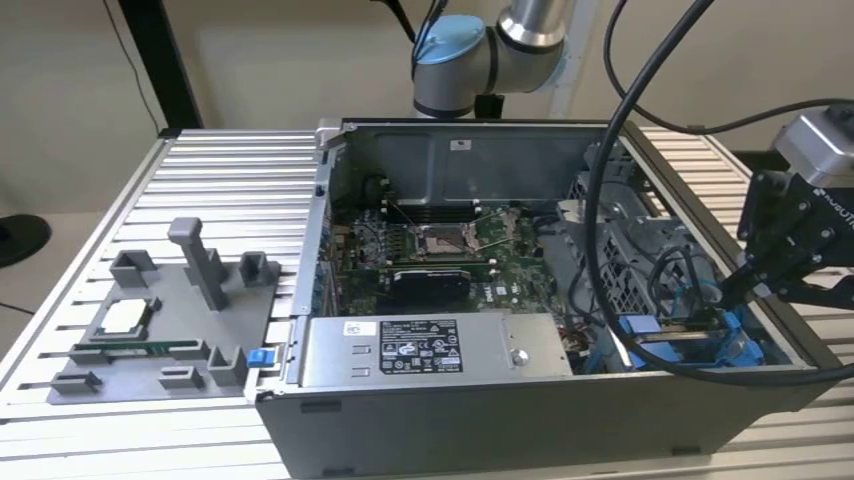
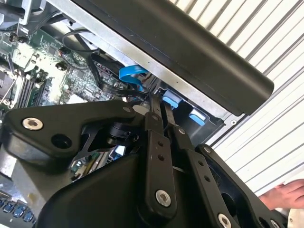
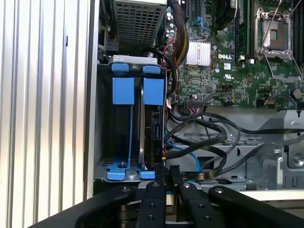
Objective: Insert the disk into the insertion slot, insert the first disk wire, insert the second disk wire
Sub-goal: 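Insert the second disk wire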
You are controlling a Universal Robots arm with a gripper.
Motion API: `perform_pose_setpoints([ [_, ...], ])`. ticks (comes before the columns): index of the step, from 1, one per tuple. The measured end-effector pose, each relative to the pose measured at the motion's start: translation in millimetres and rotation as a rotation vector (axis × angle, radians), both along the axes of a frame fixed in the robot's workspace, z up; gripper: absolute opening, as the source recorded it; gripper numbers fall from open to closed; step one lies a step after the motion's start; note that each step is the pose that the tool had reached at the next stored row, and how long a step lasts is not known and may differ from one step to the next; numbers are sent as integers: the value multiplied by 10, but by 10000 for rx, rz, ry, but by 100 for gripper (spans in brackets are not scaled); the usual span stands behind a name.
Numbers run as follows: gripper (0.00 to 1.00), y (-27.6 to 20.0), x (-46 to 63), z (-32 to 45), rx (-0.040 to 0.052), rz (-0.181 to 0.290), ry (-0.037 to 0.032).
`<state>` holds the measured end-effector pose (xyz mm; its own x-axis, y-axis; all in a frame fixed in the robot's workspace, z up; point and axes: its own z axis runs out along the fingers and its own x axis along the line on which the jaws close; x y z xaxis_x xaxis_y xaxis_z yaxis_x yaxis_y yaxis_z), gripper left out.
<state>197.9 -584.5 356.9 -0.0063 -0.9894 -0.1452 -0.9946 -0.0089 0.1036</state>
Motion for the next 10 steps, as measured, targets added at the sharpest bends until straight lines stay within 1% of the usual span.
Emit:
perform_pose_setpoints([
  [5, 0, 1, -2, 86, -7, 2, 0],
  [10, 0, 2, -20, 224, -13, 0, 0],
])
